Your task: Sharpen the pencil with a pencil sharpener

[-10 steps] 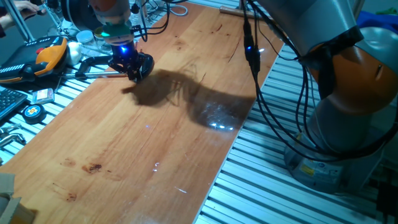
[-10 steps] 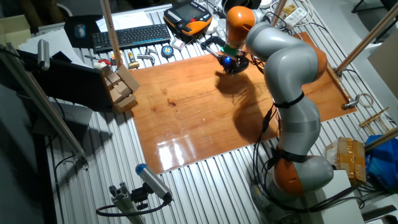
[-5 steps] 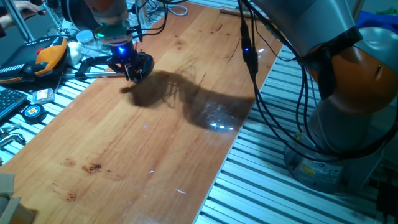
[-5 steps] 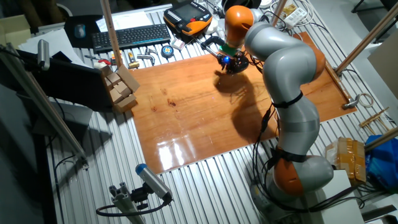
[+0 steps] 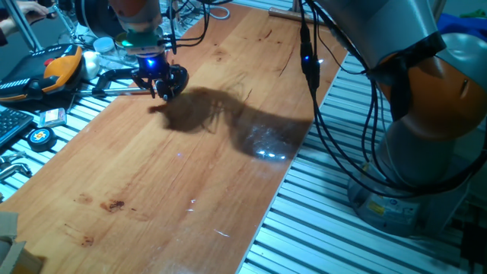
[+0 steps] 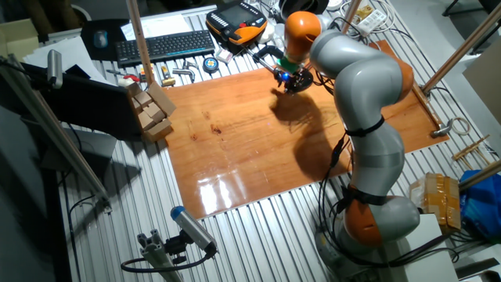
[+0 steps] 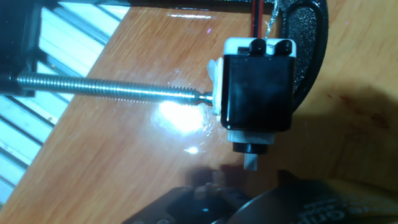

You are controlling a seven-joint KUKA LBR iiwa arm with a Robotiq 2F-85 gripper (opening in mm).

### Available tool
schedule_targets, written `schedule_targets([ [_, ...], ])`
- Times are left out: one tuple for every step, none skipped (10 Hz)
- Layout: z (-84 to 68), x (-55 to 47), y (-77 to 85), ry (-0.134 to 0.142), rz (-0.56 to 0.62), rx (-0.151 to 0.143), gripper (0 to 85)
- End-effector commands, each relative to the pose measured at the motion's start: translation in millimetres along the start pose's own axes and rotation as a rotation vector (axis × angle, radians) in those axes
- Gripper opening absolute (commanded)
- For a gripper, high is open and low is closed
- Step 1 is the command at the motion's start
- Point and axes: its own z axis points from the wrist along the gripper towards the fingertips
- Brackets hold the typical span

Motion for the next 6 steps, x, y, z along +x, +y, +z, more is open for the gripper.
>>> schedule_targets([
  [1.6, -0.1, 0.3, 0.006, 0.003, -0.010, 68.0],
  [4.1, -0.6, 0.6, 0.007, 0.008, -0.016, 68.0],
  [5.4, -1.2, 0.1, 0.007, 0.008, -0.020, 68.0],
  [6.5, -1.5, -0.1, 0.010, 0.008, -0.022, 68.0],
  [8.4, -2.0, -0.1, 0.010, 0.008, -0.026, 68.0],
  [10.7, -2.5, -0.4, 0.012, 0.004, -0.031, 51.0],
])
